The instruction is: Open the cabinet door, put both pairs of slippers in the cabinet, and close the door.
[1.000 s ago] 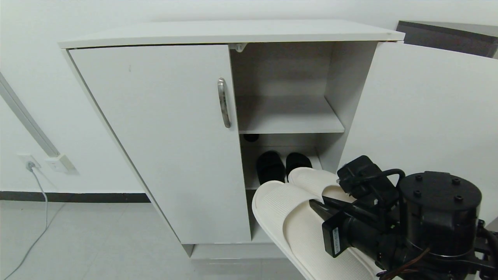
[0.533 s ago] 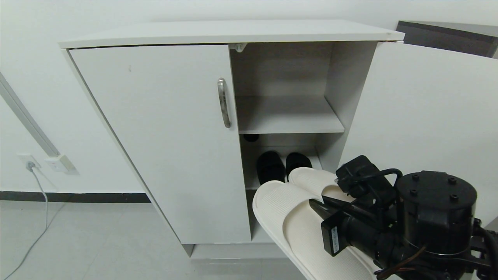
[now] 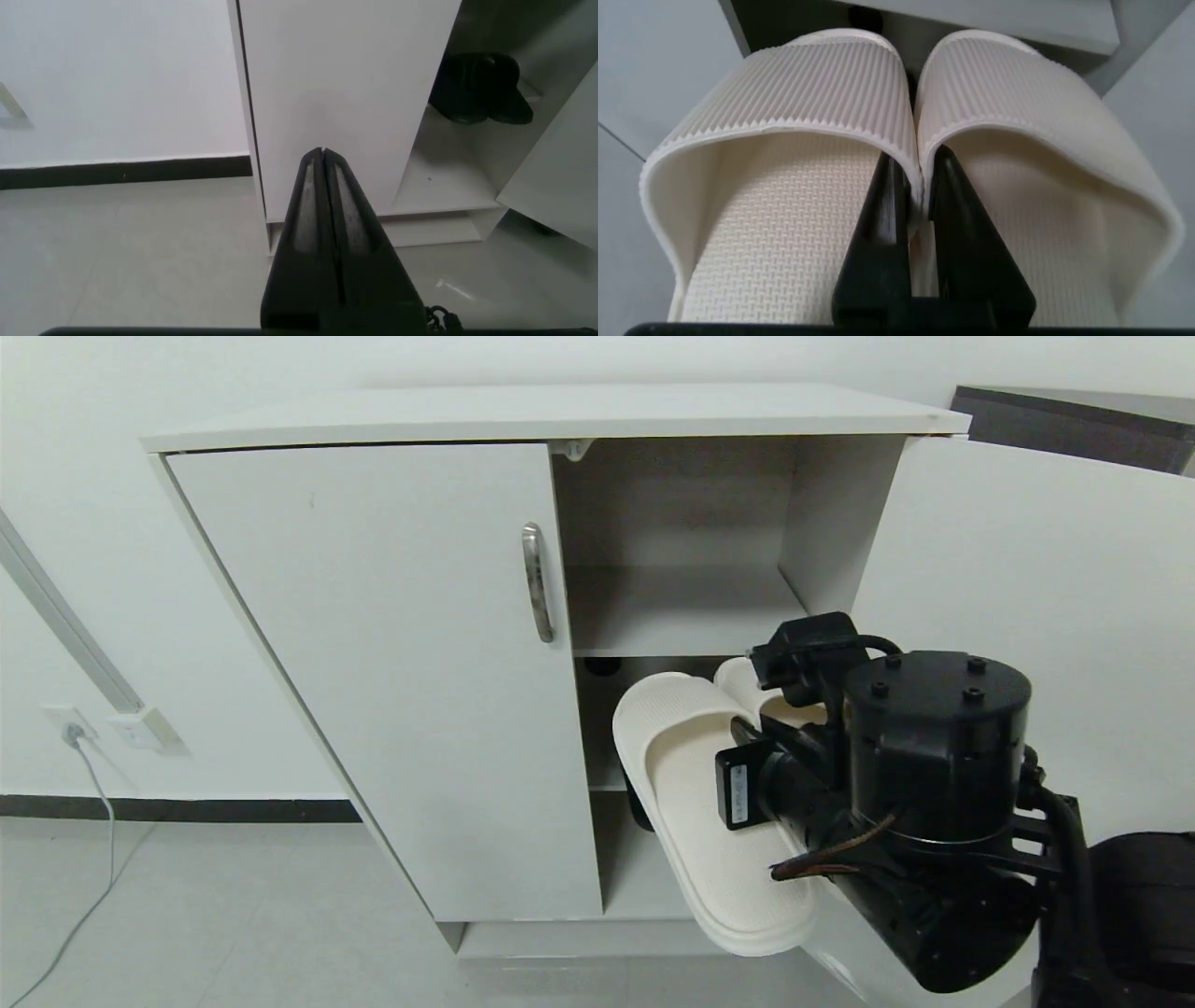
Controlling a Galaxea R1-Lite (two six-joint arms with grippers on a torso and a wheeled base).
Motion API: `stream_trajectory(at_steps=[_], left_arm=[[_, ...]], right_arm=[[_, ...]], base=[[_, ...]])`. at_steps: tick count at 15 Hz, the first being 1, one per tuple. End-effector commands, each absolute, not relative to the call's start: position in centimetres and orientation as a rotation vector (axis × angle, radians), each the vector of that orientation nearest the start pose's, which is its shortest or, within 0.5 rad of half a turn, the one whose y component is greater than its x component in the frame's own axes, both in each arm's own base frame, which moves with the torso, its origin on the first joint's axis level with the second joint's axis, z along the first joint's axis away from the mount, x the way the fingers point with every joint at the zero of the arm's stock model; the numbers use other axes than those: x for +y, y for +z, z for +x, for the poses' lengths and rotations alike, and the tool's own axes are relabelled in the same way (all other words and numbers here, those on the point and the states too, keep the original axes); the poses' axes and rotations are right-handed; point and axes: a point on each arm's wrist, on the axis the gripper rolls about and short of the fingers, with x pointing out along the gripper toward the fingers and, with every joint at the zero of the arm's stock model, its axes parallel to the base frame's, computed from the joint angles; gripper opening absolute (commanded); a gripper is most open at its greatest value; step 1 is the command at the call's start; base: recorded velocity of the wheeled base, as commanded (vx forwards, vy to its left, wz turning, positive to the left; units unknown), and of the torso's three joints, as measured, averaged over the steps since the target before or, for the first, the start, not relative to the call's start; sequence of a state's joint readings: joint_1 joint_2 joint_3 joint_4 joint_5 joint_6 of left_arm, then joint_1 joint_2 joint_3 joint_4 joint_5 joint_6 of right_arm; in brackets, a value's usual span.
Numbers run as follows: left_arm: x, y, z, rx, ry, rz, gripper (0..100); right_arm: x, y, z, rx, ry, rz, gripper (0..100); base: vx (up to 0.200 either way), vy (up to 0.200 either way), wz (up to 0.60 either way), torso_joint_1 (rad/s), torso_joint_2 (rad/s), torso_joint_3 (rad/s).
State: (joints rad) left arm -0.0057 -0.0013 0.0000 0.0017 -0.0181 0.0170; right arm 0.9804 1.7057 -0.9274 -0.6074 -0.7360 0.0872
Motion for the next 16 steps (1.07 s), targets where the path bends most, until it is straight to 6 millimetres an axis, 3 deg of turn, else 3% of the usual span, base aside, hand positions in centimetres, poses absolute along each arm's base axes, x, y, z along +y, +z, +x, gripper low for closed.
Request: stream_trajectory(at_steps=[1,5,7,16], left_arm=[[0.0,7.5,-2.3,0.001,-0.025,0.017,0],[0.0,7.5,-2.3,0.001,-0.025,0.017,0],[0.0,7.5,-2.3,0.001,-0.025,0.017,0],[0.0,7.5,-2.3,0.001,-0.025,0.017,0]], right_arm=[[26.2,23.4,19.6,0.134,0.228,0.015,0],[28.0,25.0,22.7,0.165,0.095,0.041,0],[28.6,24.5,24.1,0.171,0.071,0.033,0],[28.8,24.4,24.4,0.167,0.058,0.027,0]], base=[[0.000,0.000,0.00,0.000,0.00,0.000],[0.000,0.000,0.00,0.000,0.00,0.000],[0.000,0.000,0.00,0.000,0.00,0.000],[0.022,0.000,0.00,0.000,0.00,0.000]])
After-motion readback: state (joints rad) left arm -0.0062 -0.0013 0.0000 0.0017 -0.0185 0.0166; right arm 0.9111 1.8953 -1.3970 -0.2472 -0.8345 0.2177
